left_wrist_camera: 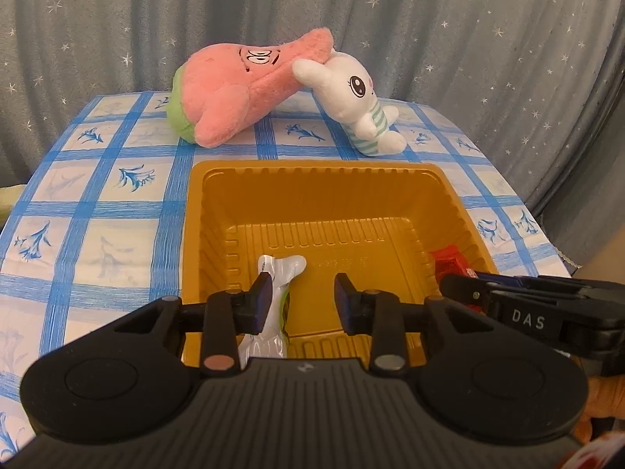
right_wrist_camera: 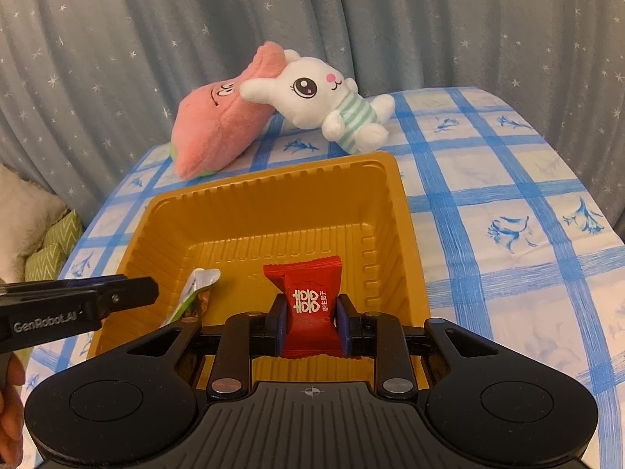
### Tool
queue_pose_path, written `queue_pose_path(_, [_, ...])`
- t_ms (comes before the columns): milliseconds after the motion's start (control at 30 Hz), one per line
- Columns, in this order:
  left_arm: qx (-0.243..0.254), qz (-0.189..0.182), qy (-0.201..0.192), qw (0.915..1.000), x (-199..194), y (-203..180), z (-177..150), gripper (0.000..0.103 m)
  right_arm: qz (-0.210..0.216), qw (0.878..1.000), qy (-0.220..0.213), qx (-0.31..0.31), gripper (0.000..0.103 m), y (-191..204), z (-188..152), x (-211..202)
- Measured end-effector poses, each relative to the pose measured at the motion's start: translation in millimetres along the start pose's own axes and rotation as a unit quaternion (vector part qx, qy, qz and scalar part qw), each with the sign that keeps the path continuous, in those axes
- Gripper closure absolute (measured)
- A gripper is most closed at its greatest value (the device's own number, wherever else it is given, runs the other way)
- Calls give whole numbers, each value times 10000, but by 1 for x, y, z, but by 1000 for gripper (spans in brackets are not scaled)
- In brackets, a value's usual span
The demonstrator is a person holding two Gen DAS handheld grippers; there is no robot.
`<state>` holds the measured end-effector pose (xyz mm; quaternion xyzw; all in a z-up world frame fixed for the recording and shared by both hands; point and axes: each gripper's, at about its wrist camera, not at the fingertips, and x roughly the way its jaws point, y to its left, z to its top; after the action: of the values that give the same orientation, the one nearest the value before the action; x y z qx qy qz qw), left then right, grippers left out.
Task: Organize snacks
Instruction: 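Carry both snacks over the orange tray and open both tools, then withdraw both tools from the tray back toward the snack pile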
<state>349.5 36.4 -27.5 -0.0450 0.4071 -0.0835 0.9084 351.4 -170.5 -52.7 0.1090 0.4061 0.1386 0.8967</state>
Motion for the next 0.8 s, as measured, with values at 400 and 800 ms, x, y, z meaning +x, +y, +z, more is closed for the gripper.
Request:
queue_pose_path(400, [-177,-55,-67,9998,-21,5,-14,61,391,9986,-326,133,28,5,5,-17])
queue_pose_path(800, [-303,128,-298,9990,-82,0,-46,49,3,9985,-522,153,28,0,-18,-80])
